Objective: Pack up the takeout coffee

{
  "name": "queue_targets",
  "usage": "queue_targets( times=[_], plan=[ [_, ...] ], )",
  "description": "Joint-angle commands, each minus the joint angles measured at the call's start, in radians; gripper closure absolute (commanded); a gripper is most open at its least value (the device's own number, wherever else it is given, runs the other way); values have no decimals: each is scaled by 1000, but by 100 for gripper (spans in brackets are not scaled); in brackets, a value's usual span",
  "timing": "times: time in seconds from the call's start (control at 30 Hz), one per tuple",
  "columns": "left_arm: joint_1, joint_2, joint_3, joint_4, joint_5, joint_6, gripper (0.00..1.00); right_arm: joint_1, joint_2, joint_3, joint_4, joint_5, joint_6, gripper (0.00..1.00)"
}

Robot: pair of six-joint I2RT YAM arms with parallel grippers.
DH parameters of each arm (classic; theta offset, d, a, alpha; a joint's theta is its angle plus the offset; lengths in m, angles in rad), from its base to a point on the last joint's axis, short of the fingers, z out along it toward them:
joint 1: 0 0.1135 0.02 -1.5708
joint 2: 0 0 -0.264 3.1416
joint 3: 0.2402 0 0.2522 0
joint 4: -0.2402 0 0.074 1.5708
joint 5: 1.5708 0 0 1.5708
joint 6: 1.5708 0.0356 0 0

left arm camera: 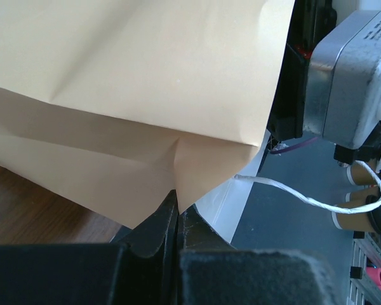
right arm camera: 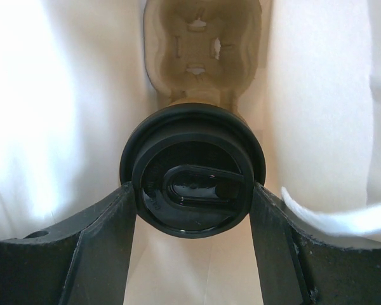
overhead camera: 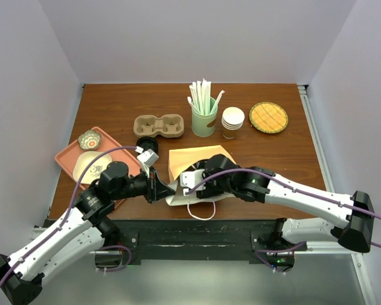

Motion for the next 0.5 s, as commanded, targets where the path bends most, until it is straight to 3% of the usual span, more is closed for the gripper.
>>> queue_targets(
  times=[0.0,0.47],
  plan=[
    [-4,11,9,37,25,-7,100,8,14,-21,94,23,-6,65],
    [-2,7,0,48,45,-36,100,16,47,-107,243,161,-80,67]
  ],
)
